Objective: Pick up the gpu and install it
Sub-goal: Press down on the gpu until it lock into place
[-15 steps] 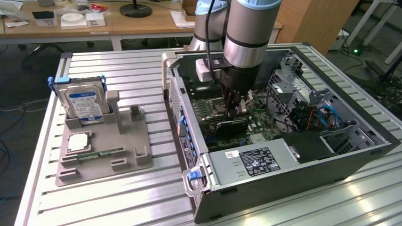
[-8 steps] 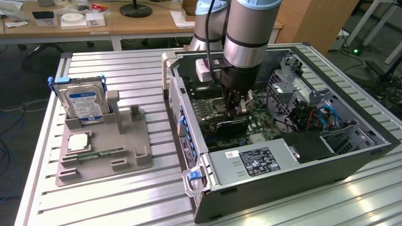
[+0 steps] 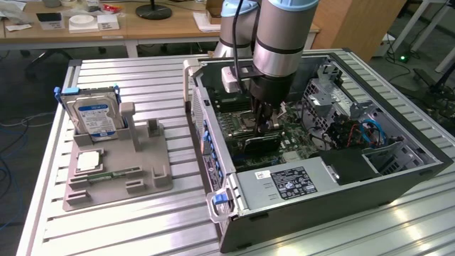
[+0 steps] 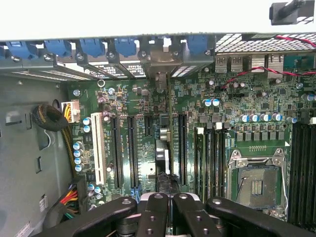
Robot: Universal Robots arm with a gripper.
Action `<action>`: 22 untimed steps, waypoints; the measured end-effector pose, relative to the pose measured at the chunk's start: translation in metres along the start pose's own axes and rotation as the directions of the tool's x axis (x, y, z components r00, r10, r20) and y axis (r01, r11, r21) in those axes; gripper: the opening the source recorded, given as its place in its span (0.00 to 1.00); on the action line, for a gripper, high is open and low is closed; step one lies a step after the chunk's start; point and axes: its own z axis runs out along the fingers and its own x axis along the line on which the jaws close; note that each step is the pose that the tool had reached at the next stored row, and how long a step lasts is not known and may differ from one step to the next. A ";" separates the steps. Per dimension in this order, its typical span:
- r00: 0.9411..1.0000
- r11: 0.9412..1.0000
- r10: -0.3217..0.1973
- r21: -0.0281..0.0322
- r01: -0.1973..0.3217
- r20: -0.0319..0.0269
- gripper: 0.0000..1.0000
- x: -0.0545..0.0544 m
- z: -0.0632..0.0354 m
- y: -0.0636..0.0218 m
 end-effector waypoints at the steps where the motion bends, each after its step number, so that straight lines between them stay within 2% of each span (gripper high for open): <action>1: 1.000 1.000 0.000 0.000 0.000 0.000 0.10 0.000 0.0000 0.0004; 5: 1.000 1.000 0.001 0.000 -0.001 0.002 0.10 0.000 0.0001 0.0005; 6: 1.000 1.000 0.001 -0.002 -0.001 0.001 0.10 0.000 0.0000 0.0019; 7: 1.000 1.000 0.001 -0.009 -0.001 0.001 0.10 0.000 0.0002 0.0022; 10: 1.000 0.998 0.001 -0.060 -0.001 -0.002 0.10 0.000 0.0003 0.0023; 11: 1.000 0.997 0.002 -0.074 -0.002 -0.003 0.10 0.000 0.0003 0.0023; 12: 1.000 0.997 0.002 -0.079 -0.002 -0.003 0.10 0.000 0.0002 0.0027; 15: 1.000 0.997 0.001 -0.079 -0.001 -0.003 0.10 0.000 0.0001 0.0065; 16: 1.000 0.997 0.001 -0.077 -0.001 -0.003 0.10 0.000 -0.0001 0.0079; 20: 1.000 0.998 0.000 -0.060 0.000 -0.002 0.10 0.000 -0.0030 0.0097; 22: 1.000 0.999 0.000 -0.048 0.000 -0.002 0.10 0.000 -0.0052 0.0104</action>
